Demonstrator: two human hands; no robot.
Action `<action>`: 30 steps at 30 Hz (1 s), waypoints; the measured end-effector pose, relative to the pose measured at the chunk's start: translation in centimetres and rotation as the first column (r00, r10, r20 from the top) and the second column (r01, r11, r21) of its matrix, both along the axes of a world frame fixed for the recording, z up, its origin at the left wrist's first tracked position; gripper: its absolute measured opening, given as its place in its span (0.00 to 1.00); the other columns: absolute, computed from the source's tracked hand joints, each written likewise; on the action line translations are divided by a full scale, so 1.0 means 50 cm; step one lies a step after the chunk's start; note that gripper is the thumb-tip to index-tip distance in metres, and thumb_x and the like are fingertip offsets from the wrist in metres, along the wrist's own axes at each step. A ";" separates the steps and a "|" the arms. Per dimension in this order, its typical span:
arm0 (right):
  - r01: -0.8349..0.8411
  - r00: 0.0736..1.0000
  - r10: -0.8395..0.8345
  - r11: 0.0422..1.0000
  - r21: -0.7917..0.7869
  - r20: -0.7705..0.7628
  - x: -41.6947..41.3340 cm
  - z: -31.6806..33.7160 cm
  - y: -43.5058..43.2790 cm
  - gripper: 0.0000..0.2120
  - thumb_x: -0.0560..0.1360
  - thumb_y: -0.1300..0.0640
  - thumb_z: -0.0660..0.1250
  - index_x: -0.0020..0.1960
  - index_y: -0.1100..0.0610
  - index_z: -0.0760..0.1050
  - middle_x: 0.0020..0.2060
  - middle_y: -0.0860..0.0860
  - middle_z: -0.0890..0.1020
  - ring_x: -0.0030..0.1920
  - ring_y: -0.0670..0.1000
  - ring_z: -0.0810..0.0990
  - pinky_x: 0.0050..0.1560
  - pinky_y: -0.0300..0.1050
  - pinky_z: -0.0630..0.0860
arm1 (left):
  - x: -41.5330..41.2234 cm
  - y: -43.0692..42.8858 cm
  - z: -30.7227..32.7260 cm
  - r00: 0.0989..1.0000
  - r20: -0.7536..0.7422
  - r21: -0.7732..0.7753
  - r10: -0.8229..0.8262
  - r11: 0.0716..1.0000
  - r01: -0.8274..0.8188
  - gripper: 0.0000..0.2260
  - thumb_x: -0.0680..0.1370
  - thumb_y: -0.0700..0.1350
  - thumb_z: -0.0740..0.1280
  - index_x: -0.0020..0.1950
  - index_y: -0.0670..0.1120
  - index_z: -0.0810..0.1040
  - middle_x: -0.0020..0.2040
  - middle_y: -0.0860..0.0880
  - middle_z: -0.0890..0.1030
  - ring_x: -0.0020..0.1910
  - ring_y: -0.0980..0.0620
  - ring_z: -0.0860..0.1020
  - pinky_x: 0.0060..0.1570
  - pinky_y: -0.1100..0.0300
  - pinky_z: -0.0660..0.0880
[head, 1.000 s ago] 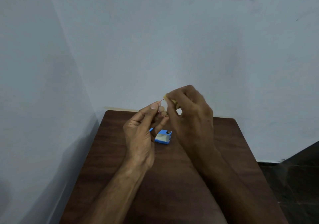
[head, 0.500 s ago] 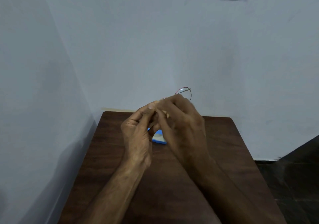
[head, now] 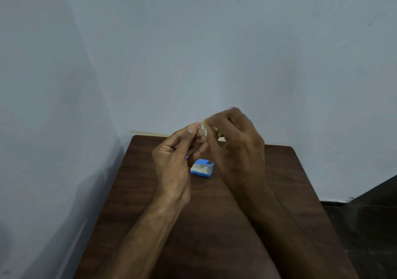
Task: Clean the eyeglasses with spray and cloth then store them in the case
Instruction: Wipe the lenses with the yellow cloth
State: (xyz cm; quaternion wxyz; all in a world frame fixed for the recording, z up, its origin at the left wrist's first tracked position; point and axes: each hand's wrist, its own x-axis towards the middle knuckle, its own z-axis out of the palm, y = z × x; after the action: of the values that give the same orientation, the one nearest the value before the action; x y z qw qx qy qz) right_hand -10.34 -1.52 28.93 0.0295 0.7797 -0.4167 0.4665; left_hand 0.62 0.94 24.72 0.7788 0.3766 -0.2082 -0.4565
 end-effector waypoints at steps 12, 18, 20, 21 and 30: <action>0.075 0.997 -0.075 0.997 -0.028 0.002 -0.028 -0.015 -0.012 0.03 0.77 0.65 0.71 0.46 0.59 0.82 0.48 0.53 0.83 0.44 0.57 0.81 0.42 0.53 0.77 | 0.001 0.004 -0.002 1.000 0.015 0.012 -0.006 1.000 0.006 0.07 0.80 0.42 0.73 0.54 0.41 0.89 0.44 0.44 0.86 0.45 0.51 0.85 0.47 0.59 0.84; 0.117 0.993 -0.118 0.989 -0.092 -0.006 -0.040 -0.001 -0.026 0.04 0.77 0.65 0.70 0.48 0.58 0.83 0.49 0.53 0.83 0.45 0.55 0.81 0.40 0.50 0.77 | -0.002 0.002 0.011 0.999 0.029 -0.022 -0.013 1.000 0.014 0.11 0.76 0.45 0.75 0.54 0.41 0.89 0.44 0.44 0.86 0.45 0.50 0.85 0.47 0.59 0.84; 0.147 0.988 -0.144 0.987 -0.060 0.062 -0.060 0.007 -0.042 0.04 0.77 0.64 0.70 0.48 0.57 0.83 0.49 0.52 0.83 0.45 0.56 0.82 0.40 0.53 0.78 | -0.004 0.004 0.010 0.999 0.043 -0.037 -0.026 0.999 0.028 0.10 0.76 0.45 0.75 0.54 0.41 0.89 0.44 0.45 0.86 0.45 0.50 0.86 0.48 0.58 0.84; 0.164 0.983 -0.160 0.986 -0.042 0.086 -0.068 0.013 -0.050 0.04 0.78 0.64 0.70 0.48 0.57 0.83 0.49 0.52 0.82 0.45 0.56 0.82 0.41 0.54 0.78 | -0.005 0.006 0.009 0.998 0.046 -0.040 -0.031 0.999 0.033 0.11 0.76 0.45 0.75 0.54 0.42 0.89 0.44 0.45 0.86 0.45 0.50 0.86 0.48 0.58 0.84; 0.073 0.997 -0.074 0.997 0.014 0.018 -0.058 0.001 -0.029 0.04 0.76 0.65 0.71 0.47 0.58 0.83 0.48 0.51 0.83 0.44 0.55 0.81 0.42 0.52 0.78 | -0.011 0.006 0.009 1.000 0.024 -0.010 -0.017 1.000 0.018 0.10 0.74 0.46 0.75 0.52 0.43 0.89 0.42 0.45 0.85 0.43 0.51 0.84 0.47 0.59 0.83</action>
State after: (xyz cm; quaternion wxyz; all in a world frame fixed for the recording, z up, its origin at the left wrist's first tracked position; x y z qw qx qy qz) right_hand -13.22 -2.96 28.97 0.0377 0.7597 -0.4484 0.4694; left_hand 0.09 1.21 25.16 0.7741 0.3762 -0.2233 -0.4576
